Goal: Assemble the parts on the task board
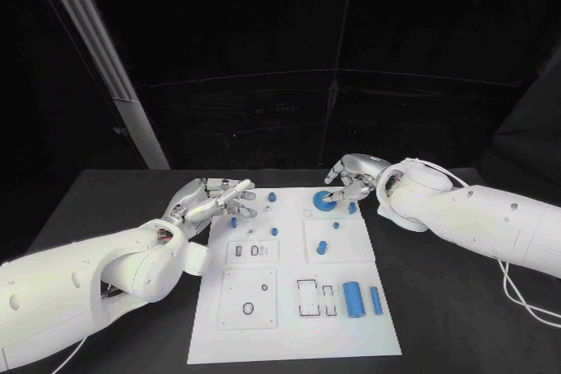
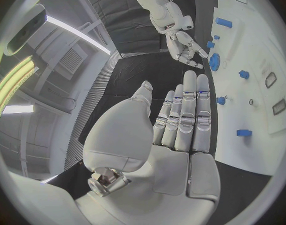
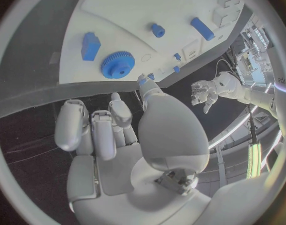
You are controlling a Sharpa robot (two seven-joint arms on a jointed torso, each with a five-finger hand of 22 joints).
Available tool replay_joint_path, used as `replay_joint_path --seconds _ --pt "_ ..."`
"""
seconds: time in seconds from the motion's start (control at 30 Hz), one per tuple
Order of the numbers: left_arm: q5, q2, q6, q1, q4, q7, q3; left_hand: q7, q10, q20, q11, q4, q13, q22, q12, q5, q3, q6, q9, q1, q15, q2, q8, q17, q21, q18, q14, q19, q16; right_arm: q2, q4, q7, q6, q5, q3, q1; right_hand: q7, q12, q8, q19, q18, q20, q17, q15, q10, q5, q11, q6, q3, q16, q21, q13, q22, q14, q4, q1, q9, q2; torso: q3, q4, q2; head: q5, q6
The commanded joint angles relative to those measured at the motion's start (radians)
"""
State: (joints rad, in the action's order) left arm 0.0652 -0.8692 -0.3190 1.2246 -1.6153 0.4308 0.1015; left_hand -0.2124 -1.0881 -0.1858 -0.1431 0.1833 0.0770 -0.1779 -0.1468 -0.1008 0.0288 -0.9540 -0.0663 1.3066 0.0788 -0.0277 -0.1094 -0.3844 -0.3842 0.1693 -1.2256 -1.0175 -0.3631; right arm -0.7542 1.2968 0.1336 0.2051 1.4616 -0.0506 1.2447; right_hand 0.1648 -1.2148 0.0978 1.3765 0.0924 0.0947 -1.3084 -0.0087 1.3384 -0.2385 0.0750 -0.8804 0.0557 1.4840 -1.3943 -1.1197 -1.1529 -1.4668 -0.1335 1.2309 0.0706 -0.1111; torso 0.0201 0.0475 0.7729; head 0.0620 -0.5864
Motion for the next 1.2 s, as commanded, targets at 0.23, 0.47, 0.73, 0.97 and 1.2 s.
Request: replay_joint_path --seconds 0.23,0.47,0.73,0.97,1.2 --pt "0.007 0.004 0.02 0.001 0.006 0.001 0.001 -0.004 0.004 -0.004 -0.005 -0.005 -0.001 0.001 0.004 0.001 0.001 0.0 0.001 0.0 0.002 -0.011 0.007 -0.002 0.002 0.012 0.009 0.002 -0.004 0.013 -0.017 0.055 -0.108 0.064 -0.001 0.002 0.007 -0.056 -0.006 0.014 -0.017 0.012 -0.104 0.011 0.021 -0.004 0.006 0.023 -0.014 0.018 -0.019 -0.072 -0.031 -0.074 -0.032 0.048 -0.001 -0.01 0.0015 0.0014 0.001 0.002 -0.005" --pt "0.007 0.006 0.022 0.001 0.008 0.001 0.002 -0.004 0.004 -0.004 -0.005 -0.006 -0.001 0.001 0.004 0.001 0.001 0.0 0.001 0.002 0.002 -0.012 0.007 -0.003 0.002 0.012 0.009 0.002 -0.005 0.036 -0.042 0.054 -0.12 0.074 -0.001 0.002 0.005 -0.088 0.004 0.02 -0.02 0.013 -0.117 0.011 0.037 -0.005 0.005 0.013 -0.007 0.024 -0.028 -0.113 -0.049 -0.075 -0.031 0.076 0.002 0.004 0.0027 0.0032 0.001 0.004 -0.009" --pt "0.007 0.007 0.023 0.001 0.01 -0.001 0.002 -0.004 0.004 -0.004 -0.005 -0.007 -0.001 0.001 0.004 0.001 0.0 0.0 0.001 0.003 0.002 -0.013 0.007 -0.004 0.002 0.012 0.009 0.002 -0.005 0.053 -0.056 0.045 -0.128 0.076 -0.001 0.002 0.001 -0.114 0.018 0.024 -0.022 0.011 -0.125 0.008 0.052 -0.003 0.001 -0.004 0.008 0.029 -0.035 -0.148 -0.061 -0.076 -0.014 0.108 0.005 0.032 0.0023 0.0014 0.001 0.005 -0.012" --pt "0.007 0.008 0.027 0.001 0.011 -0.003 0.002 -0.004 0.004 -0.004 -0.005 -0.007 -0.001 0.001 0.004 0.001 0.0 0.0 0.001 0.003 0.002 -0.013 0.007 -0.004 0.002 0.012 0.009 0.002 -0.005 0.061 -0.057 0.04 -0.129 0.08 -0.001 0.002 -0.003 -0.139 0.028 0.028 -0.024 0.009 -0.133 0.006 0.071 0.003 -0.002 -0.021 0.013 0.032 -0.041 -0.181 -0.072 -0.078 -0.003 0.117 0.007 0.042 0.0025 0.0016 0.001 0.004 -0.016" --pt "0.007 0.007 0.028 0.001 0.011 -0.006 0.003 -0.004 0.005 -0.005 -0.005 -0.008 0.0 0.001 0.004 0.001 -0.001 0.0 0.001 0.004 0.002 -0.015 0.007 -0.005 0.002 0.012 0.01 0.002 -0.005 0.062 -0.057 0.043 -0.115 0.131 -0.001 0.001 -0.01 -0.171 0.045 0.034 -0.026 0.004 -0.14 0.0 0.095 0.042 -0.009 -0.059 0.039 0.035 -0.048 -0.223 -0.087 -0.079 0.03 0.152 0.009 0.067 0.0026 0.0015 0.001 0.005 -0.017"
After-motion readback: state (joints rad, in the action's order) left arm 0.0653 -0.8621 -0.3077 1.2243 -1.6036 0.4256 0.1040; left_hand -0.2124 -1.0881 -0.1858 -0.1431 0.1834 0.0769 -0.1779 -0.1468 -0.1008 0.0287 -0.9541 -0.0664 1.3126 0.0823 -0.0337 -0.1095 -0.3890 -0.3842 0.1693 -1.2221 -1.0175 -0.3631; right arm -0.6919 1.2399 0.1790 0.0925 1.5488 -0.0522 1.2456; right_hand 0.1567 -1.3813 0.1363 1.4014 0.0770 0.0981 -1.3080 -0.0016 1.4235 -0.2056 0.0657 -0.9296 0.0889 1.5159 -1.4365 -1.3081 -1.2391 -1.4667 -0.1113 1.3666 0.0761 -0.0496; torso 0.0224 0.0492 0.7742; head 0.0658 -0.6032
